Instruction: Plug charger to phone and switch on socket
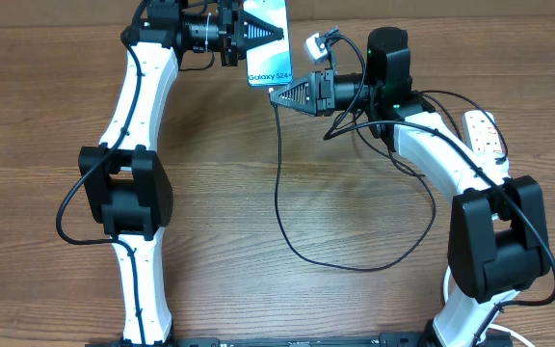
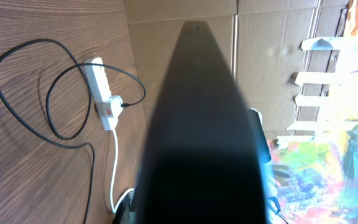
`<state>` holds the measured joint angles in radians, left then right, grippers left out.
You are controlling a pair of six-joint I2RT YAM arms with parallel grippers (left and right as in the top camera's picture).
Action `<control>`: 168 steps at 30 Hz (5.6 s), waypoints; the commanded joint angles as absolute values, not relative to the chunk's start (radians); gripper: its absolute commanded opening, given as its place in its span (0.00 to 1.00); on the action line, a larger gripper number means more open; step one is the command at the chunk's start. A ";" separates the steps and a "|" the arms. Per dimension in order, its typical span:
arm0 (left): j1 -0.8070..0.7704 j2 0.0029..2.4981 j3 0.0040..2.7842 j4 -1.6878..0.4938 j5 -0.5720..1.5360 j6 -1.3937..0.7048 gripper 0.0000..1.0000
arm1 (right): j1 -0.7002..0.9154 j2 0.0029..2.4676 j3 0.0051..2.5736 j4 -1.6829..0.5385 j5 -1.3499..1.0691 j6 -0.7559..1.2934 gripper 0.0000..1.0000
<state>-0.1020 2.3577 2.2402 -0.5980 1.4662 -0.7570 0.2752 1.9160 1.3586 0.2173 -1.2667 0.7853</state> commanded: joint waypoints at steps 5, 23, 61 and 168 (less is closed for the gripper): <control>-0.099 2.341 2.261 -0.595 1.515 -0.764 0.04 | 0.271 1.883 1.382 0.268 -1.240 0.830 0.05; -0.109 2.341 2.261 -0.602 1.509 -0.763 0.04 | 0.271 1.883 1.382 0.280 -1.178 0.870 0.04; -0.123 2.341 2.261 -0.601 1.489 -0.748 0.04 | 0.274 1.883 1.382 0.410 -0.937 1.088 0.63; 0.098 2.341 2.261 -1.213 0.876 -0.306 0.04 | 0.432 2.271 1.755 -1.187 0.109 0.178 0.07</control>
